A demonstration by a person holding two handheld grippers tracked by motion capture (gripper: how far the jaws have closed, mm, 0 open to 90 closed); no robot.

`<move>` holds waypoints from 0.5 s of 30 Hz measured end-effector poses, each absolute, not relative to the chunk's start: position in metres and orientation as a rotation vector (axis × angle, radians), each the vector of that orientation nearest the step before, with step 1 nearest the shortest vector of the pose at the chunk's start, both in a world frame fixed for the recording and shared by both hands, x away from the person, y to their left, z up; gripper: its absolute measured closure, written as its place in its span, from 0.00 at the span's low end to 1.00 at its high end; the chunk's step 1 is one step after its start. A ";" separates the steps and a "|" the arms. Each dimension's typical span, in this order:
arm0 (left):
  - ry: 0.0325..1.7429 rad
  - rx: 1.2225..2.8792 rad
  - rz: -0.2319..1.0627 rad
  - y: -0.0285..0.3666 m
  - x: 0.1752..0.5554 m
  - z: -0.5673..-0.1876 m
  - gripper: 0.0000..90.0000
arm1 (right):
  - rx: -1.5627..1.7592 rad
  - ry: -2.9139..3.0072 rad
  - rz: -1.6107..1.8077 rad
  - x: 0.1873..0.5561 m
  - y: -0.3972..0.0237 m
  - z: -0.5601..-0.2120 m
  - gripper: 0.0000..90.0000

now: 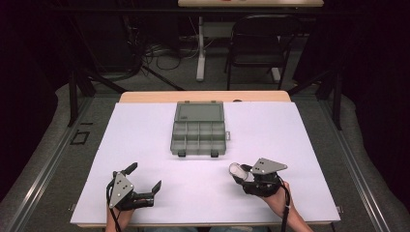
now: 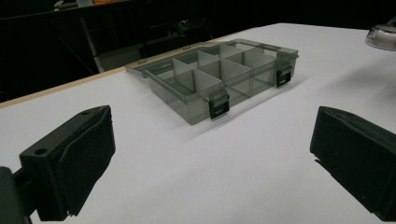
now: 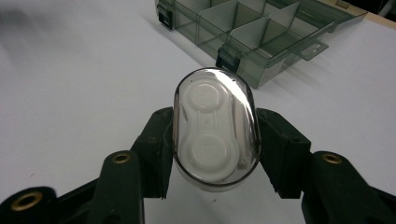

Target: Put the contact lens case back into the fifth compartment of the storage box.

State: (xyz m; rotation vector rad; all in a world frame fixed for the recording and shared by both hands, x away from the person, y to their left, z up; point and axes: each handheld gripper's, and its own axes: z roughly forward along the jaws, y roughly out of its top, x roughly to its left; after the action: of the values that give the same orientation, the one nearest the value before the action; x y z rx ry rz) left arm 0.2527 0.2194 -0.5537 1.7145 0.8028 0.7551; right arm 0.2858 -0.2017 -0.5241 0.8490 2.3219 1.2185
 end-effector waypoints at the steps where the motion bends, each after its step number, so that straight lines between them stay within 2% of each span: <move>1: 0.804 1.713 0.755 0.220 0.253 -0.554 0.00 | 0.852 2.320 1.221 0.287 -0.201 -0.523 0.55; 15: 0.802 1.715 0.758 0.218 0.253 -0.553 0.00 | 0.824 2.323 1.228 0.299 -0.193 -0.519 0.55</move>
State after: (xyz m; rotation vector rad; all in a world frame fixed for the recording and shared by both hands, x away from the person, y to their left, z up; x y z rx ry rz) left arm 0.2533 0.2176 -0.5533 1.7151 0.8022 0.7576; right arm 0.2990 -0.1928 -0.5185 0.8237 2.3226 1.2276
